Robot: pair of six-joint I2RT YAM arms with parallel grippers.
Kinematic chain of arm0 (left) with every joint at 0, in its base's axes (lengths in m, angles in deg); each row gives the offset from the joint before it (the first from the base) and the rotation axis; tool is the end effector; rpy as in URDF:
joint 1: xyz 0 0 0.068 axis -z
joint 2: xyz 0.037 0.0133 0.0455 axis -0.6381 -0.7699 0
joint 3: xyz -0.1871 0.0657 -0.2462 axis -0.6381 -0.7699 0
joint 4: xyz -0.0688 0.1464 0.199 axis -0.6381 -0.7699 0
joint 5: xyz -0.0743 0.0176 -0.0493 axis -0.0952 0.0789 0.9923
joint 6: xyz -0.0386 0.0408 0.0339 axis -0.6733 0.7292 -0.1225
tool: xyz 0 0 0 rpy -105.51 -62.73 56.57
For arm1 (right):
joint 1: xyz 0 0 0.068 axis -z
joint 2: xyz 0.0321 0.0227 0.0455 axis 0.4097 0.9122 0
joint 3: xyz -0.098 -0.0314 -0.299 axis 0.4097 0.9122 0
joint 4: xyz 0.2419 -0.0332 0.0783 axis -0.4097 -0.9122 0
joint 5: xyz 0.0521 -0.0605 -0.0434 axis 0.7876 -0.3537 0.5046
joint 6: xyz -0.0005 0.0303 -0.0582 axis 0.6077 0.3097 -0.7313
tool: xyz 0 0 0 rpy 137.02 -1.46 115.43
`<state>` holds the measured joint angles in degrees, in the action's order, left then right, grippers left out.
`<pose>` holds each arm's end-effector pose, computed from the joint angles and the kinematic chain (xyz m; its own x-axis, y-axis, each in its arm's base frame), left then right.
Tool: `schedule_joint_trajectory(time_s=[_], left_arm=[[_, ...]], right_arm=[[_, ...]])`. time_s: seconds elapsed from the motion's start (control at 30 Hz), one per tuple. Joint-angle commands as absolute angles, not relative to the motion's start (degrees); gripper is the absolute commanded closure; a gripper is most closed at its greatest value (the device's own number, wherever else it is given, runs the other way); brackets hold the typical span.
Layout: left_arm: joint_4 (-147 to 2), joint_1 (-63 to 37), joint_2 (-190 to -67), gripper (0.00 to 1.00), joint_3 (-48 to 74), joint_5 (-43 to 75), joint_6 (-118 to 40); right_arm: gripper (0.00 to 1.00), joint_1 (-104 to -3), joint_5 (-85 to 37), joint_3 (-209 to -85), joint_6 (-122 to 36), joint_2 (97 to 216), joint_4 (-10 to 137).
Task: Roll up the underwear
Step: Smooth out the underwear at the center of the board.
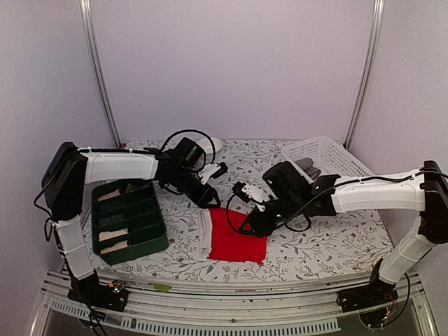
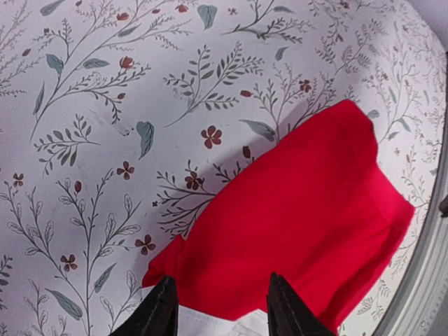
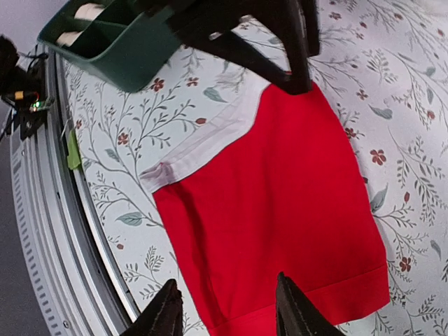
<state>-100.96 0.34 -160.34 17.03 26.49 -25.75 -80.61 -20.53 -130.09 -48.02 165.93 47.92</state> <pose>0.3073 -0.2796 0.2326 -0.6227 0.5570 -0.5495 0.7604 0.5965 -0.2571 0.1801 0.2901 0.2565 -0.4370 -0.6011 -0.6691 -0.8774 0.4488 0.1698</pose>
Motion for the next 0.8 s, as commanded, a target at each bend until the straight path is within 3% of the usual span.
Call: schedule_joint_trajectory(time_s=[0.0,0.27,0.43,0.53,0.6,0.77], left_arm=[[-105.07,-0.90,-164.60,0.58,18.07,24.13,-25.71],[-107.52,-3.65,-165.07,0.81,12.41,14.87,-24.48],[-107.66,-4.05,-166.62,0.80,10.72,12.86,-24.30],[-105.59,-4.19,-161.73,0.73,9.56,13.04,-24.94],[-103.10,-4.95,-157.17,0.62,8.61,14.86,-25.53],[-95.15,-5.35,-148.29,0.34,8.29,28.61,-26.95]], right_arm=[[0.59,-77.18,-16.76,-131.40,-36.75,170.29,49.85],[0.70,-74.97,-13.34,-132.72,-30.14,177.30,49.84],[0.73,-74.86,-9.77,-132.15,-28.95,181.42,49.59],[0.73,-74.86,-7.36,-131.90,-29.89,182.66,49.07],[0.72,-74.82,-5.90,-132.14,-30.95,182.02,49.03],[0.50,-73.58,-6.85,-132.45,-30.28,173.91,53.24]])
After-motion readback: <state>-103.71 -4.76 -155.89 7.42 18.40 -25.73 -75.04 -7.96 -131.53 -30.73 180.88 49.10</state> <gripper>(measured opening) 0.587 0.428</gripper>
